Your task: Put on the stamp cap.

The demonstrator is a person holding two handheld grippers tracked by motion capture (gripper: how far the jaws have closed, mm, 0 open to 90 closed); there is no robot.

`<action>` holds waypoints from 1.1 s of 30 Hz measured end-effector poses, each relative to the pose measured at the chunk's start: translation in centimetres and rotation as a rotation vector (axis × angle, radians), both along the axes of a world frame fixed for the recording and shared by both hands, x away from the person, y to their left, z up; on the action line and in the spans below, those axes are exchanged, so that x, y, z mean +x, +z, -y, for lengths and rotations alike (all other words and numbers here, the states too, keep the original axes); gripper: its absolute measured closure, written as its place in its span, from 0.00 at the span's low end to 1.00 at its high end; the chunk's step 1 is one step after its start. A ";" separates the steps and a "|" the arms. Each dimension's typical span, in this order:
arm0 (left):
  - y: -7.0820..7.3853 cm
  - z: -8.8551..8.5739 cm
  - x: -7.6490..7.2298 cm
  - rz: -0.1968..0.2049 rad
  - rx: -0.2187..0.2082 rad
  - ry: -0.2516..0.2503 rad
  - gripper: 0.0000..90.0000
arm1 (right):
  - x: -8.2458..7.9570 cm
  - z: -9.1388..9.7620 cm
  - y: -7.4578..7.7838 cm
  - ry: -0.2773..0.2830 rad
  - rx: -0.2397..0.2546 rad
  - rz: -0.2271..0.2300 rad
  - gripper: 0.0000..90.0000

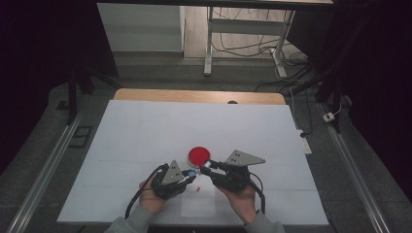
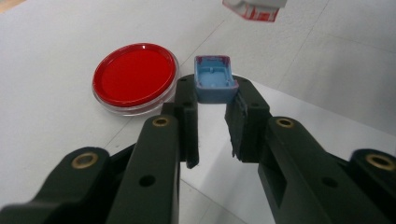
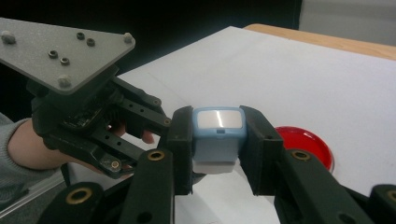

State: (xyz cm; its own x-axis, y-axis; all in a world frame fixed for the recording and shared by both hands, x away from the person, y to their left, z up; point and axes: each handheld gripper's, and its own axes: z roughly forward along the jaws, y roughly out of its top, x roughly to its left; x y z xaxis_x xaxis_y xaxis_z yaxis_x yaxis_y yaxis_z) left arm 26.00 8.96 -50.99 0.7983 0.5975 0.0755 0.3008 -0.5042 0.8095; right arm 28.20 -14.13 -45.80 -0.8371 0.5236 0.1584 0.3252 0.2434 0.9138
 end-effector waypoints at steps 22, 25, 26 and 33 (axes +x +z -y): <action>-0.8 1.5 -0.2 0.010 0.034 0.008 0.83 | -0.1 -1.3 -1.2 -0.017 -0.043 -0.039 0.74; -0.8 1.5 -0.2 0.010 0.033 0.010 0.83 | -0.1 -1.3 -1.3 -0.019 -0.048 -0.041 0.74; -0.8 1.6 -0.2 0.011 0.032 0.011 0.83 | -0.1 -1.4 -1.3 -0.023 -0.047 -0.042 0.74; -0.9 1.7 -0.3 0.018 0.035 0.014 0.83 | -0.2 -1.5 -1.6 -0.034 -0.053 -0.048 0.74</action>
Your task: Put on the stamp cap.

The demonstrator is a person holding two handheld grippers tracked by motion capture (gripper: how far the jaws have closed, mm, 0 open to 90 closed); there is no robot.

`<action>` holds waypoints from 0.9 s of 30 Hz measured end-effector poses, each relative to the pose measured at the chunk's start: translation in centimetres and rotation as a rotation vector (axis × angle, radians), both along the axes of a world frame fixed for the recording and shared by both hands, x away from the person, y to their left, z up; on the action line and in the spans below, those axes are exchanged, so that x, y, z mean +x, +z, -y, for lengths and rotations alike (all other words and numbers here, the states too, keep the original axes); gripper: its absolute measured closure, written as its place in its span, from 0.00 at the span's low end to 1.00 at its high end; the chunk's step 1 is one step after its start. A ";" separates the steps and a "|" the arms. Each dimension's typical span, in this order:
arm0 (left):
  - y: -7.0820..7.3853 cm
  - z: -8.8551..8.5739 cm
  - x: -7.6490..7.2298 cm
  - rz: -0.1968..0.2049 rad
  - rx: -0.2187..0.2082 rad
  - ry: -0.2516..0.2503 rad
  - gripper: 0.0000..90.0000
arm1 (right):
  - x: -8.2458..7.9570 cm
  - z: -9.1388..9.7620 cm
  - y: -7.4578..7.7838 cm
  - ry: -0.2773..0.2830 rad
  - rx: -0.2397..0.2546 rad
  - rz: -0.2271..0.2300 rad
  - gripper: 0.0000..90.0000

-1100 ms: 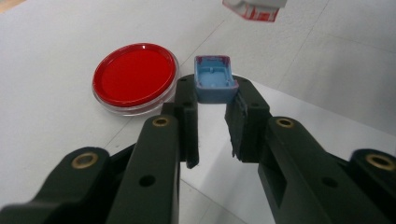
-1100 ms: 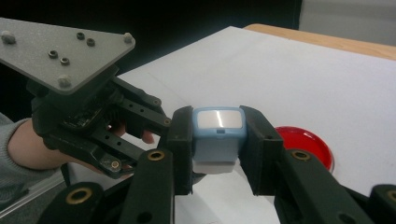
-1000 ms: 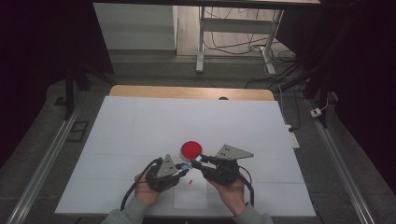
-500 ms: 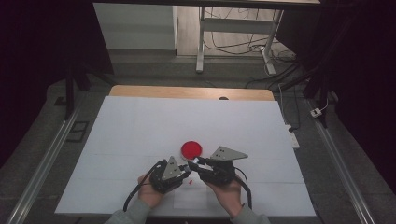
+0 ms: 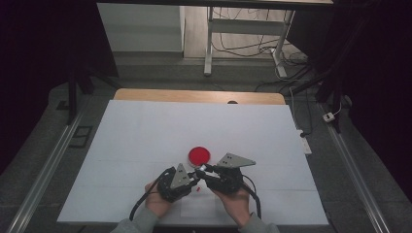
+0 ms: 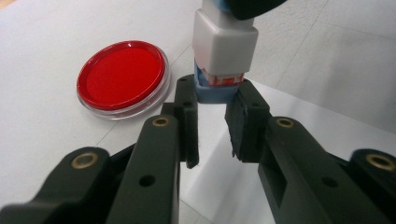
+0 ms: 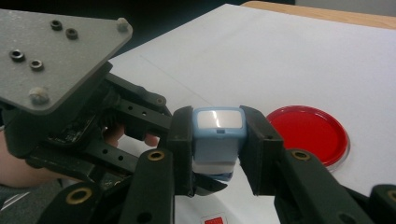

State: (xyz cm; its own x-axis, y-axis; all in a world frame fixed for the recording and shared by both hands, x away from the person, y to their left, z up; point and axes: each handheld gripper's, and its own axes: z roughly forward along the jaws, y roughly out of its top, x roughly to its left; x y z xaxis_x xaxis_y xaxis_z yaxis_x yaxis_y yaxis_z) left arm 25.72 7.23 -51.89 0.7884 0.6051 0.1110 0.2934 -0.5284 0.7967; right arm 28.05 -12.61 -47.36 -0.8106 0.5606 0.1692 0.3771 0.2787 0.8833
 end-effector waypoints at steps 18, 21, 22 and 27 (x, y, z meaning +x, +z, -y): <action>-0.1 0.4 -0.3 0.032 0.019 0.030 0.83 | -0.2 -0.2 -0.1 -0.053 -0.001 -0.014 0.74; -0.2 0.5 -0.3 0.033 0.021 0.034 0.83 | -0.2 -0.2 -0.1 -0.059 0.004 -0.016 0.74; -0.2 0.5 -0.3 0.032 0.022 0.034 0.83 | -0.1 -0.2 -0.1 -0.060 0.000 -0.018 0.74; -0.3 0.6 -0.3 0.035 0.027 0.039 0.83 | -0.2 -0.4 -0.1 -0.078 -0.006 -0.022 0.74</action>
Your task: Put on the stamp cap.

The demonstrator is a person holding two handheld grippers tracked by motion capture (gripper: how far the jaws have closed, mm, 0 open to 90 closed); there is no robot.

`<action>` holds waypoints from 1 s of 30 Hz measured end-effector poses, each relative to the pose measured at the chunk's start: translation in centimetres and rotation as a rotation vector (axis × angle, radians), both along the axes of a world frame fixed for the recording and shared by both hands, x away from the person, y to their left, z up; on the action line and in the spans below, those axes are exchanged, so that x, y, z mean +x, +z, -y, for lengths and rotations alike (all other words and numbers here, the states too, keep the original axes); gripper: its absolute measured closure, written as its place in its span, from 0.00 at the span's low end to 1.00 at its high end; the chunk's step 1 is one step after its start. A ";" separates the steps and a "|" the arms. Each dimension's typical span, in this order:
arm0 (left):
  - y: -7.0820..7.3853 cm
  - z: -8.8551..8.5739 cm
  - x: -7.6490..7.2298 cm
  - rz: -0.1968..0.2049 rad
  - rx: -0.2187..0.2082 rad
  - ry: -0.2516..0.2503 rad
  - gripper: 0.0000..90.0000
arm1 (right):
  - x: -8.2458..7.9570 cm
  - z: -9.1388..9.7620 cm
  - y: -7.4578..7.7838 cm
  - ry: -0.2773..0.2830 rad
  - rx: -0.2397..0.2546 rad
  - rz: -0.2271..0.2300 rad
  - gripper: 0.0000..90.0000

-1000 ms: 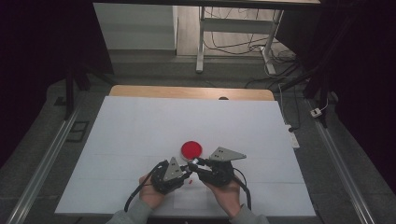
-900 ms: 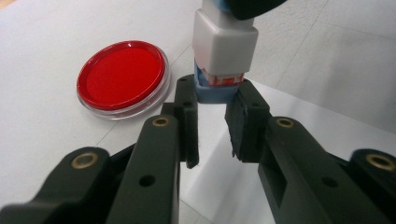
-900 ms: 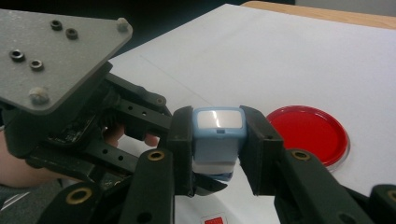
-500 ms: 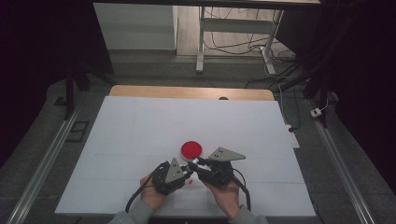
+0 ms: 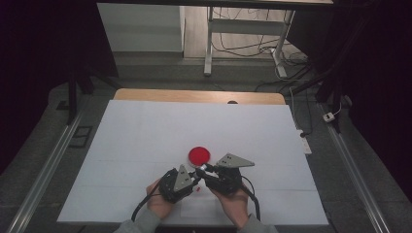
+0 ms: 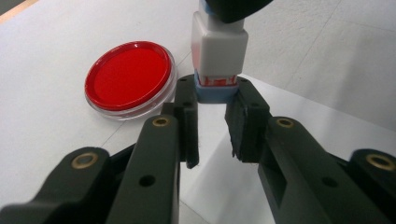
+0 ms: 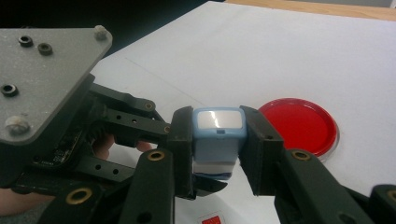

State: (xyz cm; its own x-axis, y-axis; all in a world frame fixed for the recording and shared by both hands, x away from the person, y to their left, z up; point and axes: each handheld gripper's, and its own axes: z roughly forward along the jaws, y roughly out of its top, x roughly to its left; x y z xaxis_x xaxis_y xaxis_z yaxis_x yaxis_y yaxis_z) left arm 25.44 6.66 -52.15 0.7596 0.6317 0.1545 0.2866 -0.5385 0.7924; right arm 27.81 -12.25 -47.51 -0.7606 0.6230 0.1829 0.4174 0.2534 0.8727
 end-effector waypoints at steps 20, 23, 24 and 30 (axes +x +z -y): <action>-0.2 0.2 0.1 0.009 0.010 0.016 0.83 | 0.0 -0.2 -0.2 -0.051 -0.001 -0.033 0.74; -0.3 0.3 0.0 0.015 0.017 0.021 0.83 | 0.0 -0.2 -0.2 -0.055 0.001 -0.035 0.74; -0.3 0.3 0.0 0.020 0.011 0.023 0.83 | 0.1 -0.2 -0.2 -0.056 0.004 -0.037 0.74; -0.3 0.4 -0.1 0.029 0.018 0.029 0.83 | 0.1 -0.2 -0.4 -0.061 0.013 -0.047 0.74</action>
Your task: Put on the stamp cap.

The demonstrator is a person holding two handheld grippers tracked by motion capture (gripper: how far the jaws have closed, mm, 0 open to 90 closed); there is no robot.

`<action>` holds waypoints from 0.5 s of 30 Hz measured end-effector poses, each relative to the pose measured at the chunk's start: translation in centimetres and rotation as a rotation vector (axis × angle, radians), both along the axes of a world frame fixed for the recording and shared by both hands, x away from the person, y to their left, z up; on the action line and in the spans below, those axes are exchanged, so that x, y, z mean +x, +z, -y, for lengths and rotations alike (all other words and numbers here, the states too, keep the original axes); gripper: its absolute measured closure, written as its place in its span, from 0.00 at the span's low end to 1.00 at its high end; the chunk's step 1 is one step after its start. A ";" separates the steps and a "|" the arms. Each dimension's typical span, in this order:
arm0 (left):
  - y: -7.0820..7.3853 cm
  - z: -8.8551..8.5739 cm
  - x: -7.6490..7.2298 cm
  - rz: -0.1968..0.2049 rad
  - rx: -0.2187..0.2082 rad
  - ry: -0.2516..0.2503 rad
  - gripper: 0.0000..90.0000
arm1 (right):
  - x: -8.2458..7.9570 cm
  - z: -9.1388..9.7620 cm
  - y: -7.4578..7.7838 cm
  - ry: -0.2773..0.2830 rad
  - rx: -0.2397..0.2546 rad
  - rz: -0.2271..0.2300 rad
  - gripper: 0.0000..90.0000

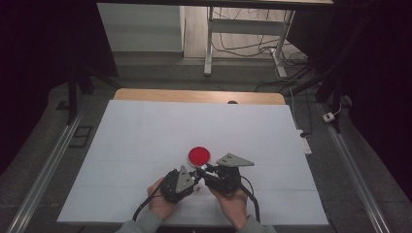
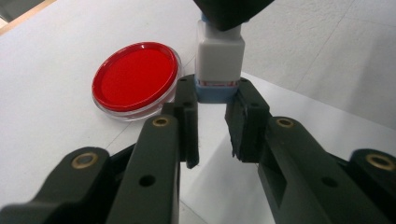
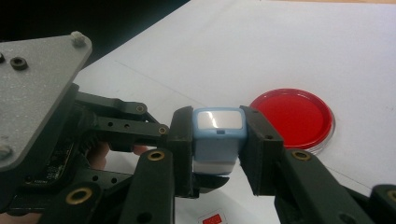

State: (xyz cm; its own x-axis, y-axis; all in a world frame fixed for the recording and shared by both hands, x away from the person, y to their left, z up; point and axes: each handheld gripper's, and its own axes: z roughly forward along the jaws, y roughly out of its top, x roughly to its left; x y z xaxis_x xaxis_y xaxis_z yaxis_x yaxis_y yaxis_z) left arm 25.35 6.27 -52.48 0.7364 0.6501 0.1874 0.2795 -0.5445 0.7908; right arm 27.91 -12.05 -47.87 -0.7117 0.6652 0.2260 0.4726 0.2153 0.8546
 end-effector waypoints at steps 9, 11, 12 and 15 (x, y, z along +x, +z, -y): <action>-0.1 0.1 -0.1 0.018 0.019 0.004 0.83 | -0.1 -0.1 -0.1 0.003 -0.009 0.000 0.74; -0.1 0.1 -0.2 0.020 0.023 0.003 0.83 | -0.1 -0.1 -0.2 0.004 -0.008 -0.001 0.74; -0.1 0.1 -0.2 0.025 0.026 0.003 0.83 | -0.1 -0.1 -0.3 0.005 -0.010 -0.003 0.74; 0.0 0.1 -0.3 0.034 0.023 0.004 0.83 | -0.1 -0.1 -0.4 0.004 -0.001 -0.005 0.74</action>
